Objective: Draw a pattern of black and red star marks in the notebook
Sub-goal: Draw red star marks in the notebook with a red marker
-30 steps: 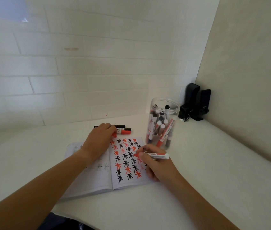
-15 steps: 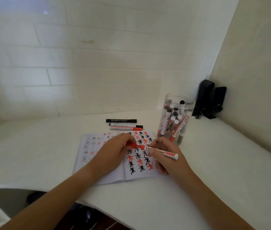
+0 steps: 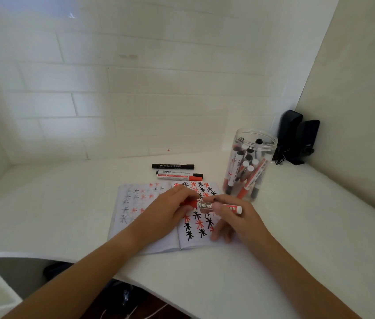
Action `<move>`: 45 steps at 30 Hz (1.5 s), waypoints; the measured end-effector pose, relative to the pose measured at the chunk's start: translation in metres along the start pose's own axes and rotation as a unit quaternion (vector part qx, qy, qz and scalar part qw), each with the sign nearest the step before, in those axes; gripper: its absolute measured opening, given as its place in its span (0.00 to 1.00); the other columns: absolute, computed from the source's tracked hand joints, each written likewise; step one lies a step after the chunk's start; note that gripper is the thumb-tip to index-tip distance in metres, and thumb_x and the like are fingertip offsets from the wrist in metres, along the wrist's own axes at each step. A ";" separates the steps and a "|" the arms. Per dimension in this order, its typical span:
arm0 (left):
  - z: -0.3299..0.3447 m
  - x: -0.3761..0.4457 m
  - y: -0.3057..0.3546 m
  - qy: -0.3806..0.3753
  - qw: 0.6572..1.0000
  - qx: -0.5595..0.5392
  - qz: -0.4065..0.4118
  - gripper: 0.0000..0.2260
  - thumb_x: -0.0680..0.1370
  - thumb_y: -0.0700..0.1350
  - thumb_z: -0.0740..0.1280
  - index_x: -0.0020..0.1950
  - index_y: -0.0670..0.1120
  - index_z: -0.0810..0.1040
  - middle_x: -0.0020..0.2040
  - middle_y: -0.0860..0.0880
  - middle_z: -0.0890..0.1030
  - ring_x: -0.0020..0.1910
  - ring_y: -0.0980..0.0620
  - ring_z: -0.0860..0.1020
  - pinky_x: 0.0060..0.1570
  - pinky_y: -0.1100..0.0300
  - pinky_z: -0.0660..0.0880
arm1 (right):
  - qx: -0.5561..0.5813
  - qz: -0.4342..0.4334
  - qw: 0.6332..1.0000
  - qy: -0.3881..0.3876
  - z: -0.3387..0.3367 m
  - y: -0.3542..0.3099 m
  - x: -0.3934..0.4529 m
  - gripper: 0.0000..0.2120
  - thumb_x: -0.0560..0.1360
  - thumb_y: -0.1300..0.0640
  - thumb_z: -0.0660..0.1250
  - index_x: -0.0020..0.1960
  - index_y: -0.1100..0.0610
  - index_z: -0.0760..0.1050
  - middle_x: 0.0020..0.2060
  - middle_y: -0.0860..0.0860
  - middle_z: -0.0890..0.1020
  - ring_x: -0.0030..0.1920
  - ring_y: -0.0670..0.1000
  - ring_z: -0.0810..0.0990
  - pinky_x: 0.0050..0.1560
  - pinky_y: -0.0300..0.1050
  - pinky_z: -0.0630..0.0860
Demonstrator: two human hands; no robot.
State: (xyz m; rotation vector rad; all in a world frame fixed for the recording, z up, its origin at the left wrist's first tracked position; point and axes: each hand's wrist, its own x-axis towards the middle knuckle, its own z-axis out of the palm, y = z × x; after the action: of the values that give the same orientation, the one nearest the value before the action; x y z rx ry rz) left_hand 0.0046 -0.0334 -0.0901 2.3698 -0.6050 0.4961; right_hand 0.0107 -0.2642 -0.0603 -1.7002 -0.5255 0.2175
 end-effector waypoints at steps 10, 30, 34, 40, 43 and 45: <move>0.002 0.000 -0.001 0.047 0.996 0.070 -0.017 0.16 0.84 0.61 0.50 0.49 0.54 0.72 0.43 0.60 0.73 0.44 0.58 0.70 0.44 0.62 0.67 | -0.153 -0.024 0.982 0.106 -0.009 0.014 0.005 0.05 0.80 0.57 0.72 0.53 0.49 0.85 0.36 0.42 0.85 0.29 0.43 0.80 0.31 0.35 0.75; 0.002 0.000 -0.004 -0.050 0.995 0.083 0.032 0.13 0.84 0.57 0.49 0.44 0.54 0.66 0.37 0.54 0.73 0.36 0.55 0.70 0.37 0.57 0.68 | -0.241 -0.074 0.965 0.069 -0.002 0.020 0.008 0.03 0.77 0.53 0.75 0.49 0.46 0.82 0.42 0.42 0.85 0.44 0.44 0.82 0.43 0.37 0.76; 0.007 0.000 -0.004 -0.011 0.993 0.118 -0.004 0.15 0.84 0.59 0.49 0.55 0.54 0.71 0.49 0.58 0.73 0.49 0.57 0.69 0.50 0.58 0.65 | -0.192 -0.088 0.975 0.076 0.001 0.017 0.010 0.15 0.79 0.67 0.68 0.56 0.47 0.78 0.49 0.42 0.81 0.45 0.47 0.82 0.47 0.39 0.79; 0.012 0.000 -0.008 -0.055 0.973 0.159 -0.160 0.35 0.77 0.72 0.36 0.80 0.60 0.53 0.81 0.54 0.54 0.81 0.53 0.43 0.78 0.46 0.41 | -0.048 -0.125 0.973 0.190 -0.007 -0.002 0.012 0.12 0.80 0.65 0.69 0.59 0.52 0.75 0.46 0.51 0.86 0.42 0.53 0.87 0.46 0.51 0.84; 0.008 0.001 -0.006 -0.120 0.959 0.195 -0.166 0.43 0.71 0.74 0.29 0.80 0.60 0.55 0.83 0.52 0.50 0.81 0.52 0.40 0.78 0.43 0.39 | -0.076 -0.183 0.943 0.268 -0.020 -0.025 0.009 0.08 0.82 0.62 0.67 0.57 0.50 0.75 0.43 0.48 0.86 0.44 0.49 0.87 0.46 0.48 0.84; 0.008 0.002 -0.006 -0.133 0.956 0.204 -0.163 0.43 0.71 0.74 0.28 0.81 0.59 0.52 0.83 0.52 0.48 0.81 0.51 0.38 0.78 0.43 0.37 | -0.119 -0.236 0.909 0.323 -0.029 -0.048 0.010 0.08 0.84 0.60 0.65 0.60 0.49 0.74 0.42 0.43 0.85 0.43 0.43 0.85 0.42 0.36 0.81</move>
State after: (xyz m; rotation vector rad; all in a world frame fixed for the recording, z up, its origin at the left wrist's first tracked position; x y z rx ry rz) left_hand 0.0111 -0.0354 -0.0979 2.8882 -0.2239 0.1630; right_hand 0.0215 -0.2798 -0.0063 -1.6962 -0.4513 -0.7681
